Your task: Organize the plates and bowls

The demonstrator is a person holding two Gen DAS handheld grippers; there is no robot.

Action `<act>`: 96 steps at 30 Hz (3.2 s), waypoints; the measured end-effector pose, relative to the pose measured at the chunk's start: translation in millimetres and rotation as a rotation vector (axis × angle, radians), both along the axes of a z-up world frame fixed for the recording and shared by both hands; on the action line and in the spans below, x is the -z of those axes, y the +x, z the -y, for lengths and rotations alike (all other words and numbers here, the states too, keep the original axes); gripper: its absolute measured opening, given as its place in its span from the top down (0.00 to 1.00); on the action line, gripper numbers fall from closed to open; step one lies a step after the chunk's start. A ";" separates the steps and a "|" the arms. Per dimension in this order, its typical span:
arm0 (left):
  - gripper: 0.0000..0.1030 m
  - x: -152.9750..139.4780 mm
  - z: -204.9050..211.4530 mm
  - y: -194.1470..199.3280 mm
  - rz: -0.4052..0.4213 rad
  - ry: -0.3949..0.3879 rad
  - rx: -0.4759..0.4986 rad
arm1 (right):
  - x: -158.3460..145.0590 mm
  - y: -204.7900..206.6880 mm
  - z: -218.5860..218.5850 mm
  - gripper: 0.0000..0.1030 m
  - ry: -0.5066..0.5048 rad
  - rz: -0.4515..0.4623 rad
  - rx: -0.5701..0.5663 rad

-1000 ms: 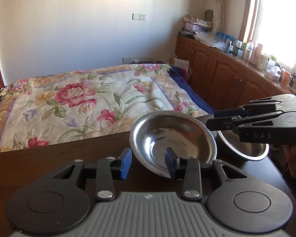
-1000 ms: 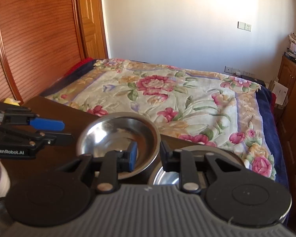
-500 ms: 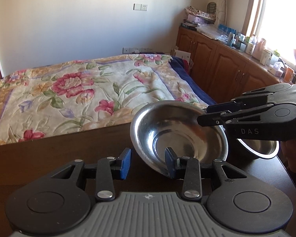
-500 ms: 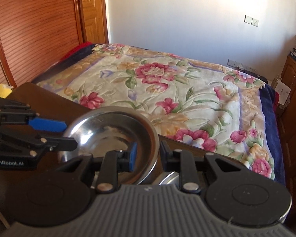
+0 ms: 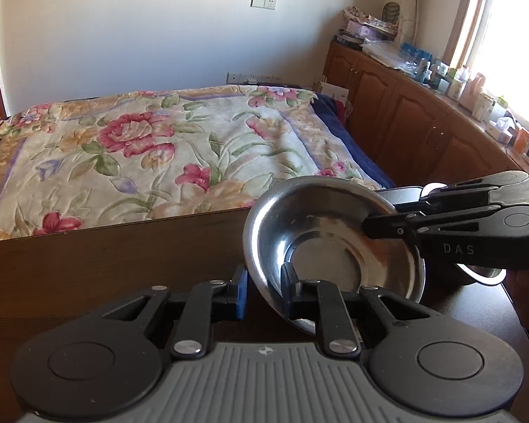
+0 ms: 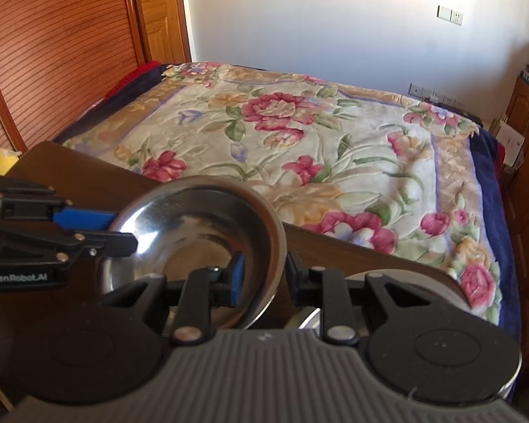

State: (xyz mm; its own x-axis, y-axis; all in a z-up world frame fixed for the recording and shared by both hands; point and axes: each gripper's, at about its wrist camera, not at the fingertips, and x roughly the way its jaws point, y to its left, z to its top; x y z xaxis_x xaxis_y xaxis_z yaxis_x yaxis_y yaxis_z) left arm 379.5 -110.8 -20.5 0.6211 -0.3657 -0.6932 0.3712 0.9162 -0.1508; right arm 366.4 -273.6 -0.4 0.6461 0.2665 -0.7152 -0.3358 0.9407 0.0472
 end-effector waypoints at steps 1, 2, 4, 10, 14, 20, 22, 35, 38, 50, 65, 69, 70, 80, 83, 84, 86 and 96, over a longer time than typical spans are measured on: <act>0.81 -0.4 -1.4 -1.4 0.003 0.001 -0.002 | 0.5 -0.3 -1.3 0.80 0.006 -0.004 -0.001; 0.82 -1.6 -2.7 -2.7 0.005 0.004 -0.007 | 0.9 -0.3 -2.8 0.85 0.003 -0.005 0.001; 0.84 -6.6 -4.5 -7.0 0.017 0.011 -0.014 | 1.1 -2.4 -4.7 0.85 0.010 -0.003 0.011; 0.88 -33.6 -6.3 -30.0 0.090 0.019 -0.010 | -8.9 -16.2 -6.0 0.89 0.050 0.024 0.026; 0.89 -51.7 -5.2 -47.6 0.154 0.027 -0.008 | -22.8 -29.3 -5.0 0.89 0.068 0.067 0.030; 0.89 -74.8 -7.8 -74.4 0.212 0.015 0.007 | -45.6 -50.5 -2.7 0.89 0.088 0.136 0.041; 0.89 -80.7 -9.0 -83.2 0.222 0.009 0.012 | -52.3 -59.7 -1.6 0.89 0.095 0.168 0.051; 0.90 -107.3 -13.0 -145.0 0.304 -0.010 0.053 | -77.3 -112.6 4.6 0.89 0.117 0.255 0.070; 0.90 -107.2 -14.6 -162.6 0.320 -0.016 0.056 | -80.0 -127.9 5.4 0.89 0.118 0.274 0.075; 0.90 -84.2 -29.5 -222.5 0.324 -0.055 0.069 | -49.9 -183.3 6.4 0.88 0.169 0.306 0.096; 0.90 -74.3 -45.3 -268.7 0.338 -0.064 0.054 | -30.9 -236.5 -4.3 0.88 0.223 0.338 0.123; 0.91 -67.4 -53.8 -278.7 0.332 -0.099 0.036 | -31.3 -245.9 -8.9 0.88 0.219 0.354 0.119; 0.90 -65.2 -55.7 -279.7 0.328 -0.107 0.032 | -30.8 -247.7 -10.1 0.88 0.216 0.357 0.116; 0.91 -45.4 -57.1 -273.2 0.289 -0.122 0.008 | -19.6 -255.2 -20.1 0.88 0.191 0.371 0.097; 0.91 -34.7 -56.4 -266.7 0.255 -0.129 -0.005 | -13.7 -252.1 -18.9 0.88 0.200 0.361 0.107; 0.91 -31.4 -57.3 -265.6 0.250 -0.128 -0.009 | -11.1 -251.1 -18.7 0.88 0.203 0.355 0.110; 0.91 -26.3 -56.9 -263.6 0.239 -0.125 -0.015 | -5.7 -249.6 -18.7 0.88 0.204 0.344 0.117; 0.91 -16.4 -53.1 -254.7 0.214 -0.111 -0.021 | 12.2 -241.0 -21.6 0.87 0.208 0.309 0.137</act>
